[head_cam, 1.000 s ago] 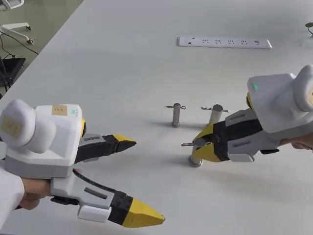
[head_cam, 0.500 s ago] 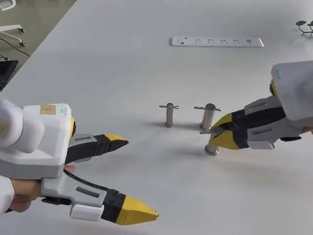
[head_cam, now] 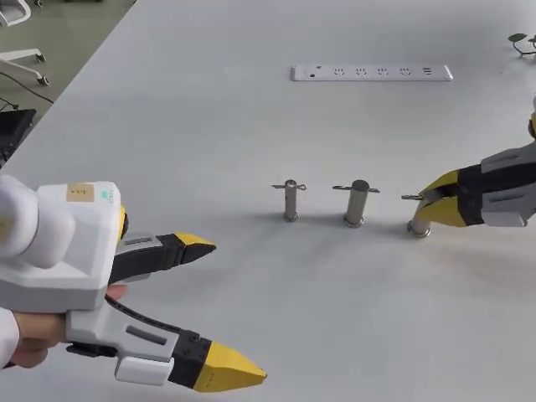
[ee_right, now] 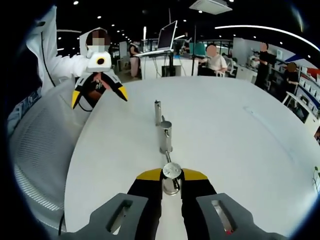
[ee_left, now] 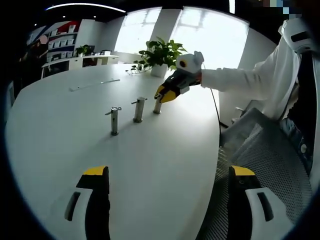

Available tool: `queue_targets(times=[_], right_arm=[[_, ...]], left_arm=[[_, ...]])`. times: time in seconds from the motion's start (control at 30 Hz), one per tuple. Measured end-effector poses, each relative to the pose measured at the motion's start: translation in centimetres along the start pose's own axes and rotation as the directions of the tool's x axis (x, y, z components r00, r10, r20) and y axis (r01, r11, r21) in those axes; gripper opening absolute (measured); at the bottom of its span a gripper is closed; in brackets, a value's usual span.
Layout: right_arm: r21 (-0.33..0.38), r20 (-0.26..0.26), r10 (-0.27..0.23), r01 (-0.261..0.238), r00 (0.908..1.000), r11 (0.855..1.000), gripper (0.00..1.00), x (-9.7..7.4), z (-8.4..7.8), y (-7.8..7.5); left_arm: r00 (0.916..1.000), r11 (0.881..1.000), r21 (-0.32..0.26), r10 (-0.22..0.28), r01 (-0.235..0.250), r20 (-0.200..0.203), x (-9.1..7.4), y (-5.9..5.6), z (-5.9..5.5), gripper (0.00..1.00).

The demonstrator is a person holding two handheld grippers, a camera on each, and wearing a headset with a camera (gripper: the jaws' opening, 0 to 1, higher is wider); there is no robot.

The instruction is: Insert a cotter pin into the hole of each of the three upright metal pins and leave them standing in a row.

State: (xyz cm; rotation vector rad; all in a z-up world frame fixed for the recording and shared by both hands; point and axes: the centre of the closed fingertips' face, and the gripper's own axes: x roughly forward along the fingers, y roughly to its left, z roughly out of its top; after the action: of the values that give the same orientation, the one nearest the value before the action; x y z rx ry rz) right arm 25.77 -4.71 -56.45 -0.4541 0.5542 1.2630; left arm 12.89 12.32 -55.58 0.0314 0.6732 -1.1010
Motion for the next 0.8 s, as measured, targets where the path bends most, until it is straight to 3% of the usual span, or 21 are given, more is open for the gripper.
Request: queue_targets(times=[0.5, 0.63, 0.67, 0.8], right_arm=[[0.0, 0.028, 0.016, -0.016, 0.9995, 1.0, 0.09, 0.4, 0.2, -0.7], [0.036, 0.045, 0.012, -0.013, 0.9989, 0.999, 0.09, 0.4, 0.2, -1.1], [0.089, 0.086, 0.0, -0.008, 0.9963, 0.996, 0.12, 0.3, 0.9, -1.1], [0.062, 0.112, -0.015, 0.008, 0.9936, 0.998, 0.33, -0.3, 2.0, -0.7]], left_arm=[[0.9999, 1.0, -0.002, 0.016, -0.016, -0.005, -0.5, 0.1, 0.1, 0.97], [0.9997, 1.0, -0.003, 0.024, -0.024, 0.001, -0.7, 0.1, 0.2, 0.97], [0.9997, 1.0, -0.004, 0.026, -0.026, 0.004, -0.7, 0.1, 0.3, 0.97], [0.999, 0.999, -0.004, 0.041, -0.041, 0.015, -0.9, 0.3, 0.6, 0.98]])
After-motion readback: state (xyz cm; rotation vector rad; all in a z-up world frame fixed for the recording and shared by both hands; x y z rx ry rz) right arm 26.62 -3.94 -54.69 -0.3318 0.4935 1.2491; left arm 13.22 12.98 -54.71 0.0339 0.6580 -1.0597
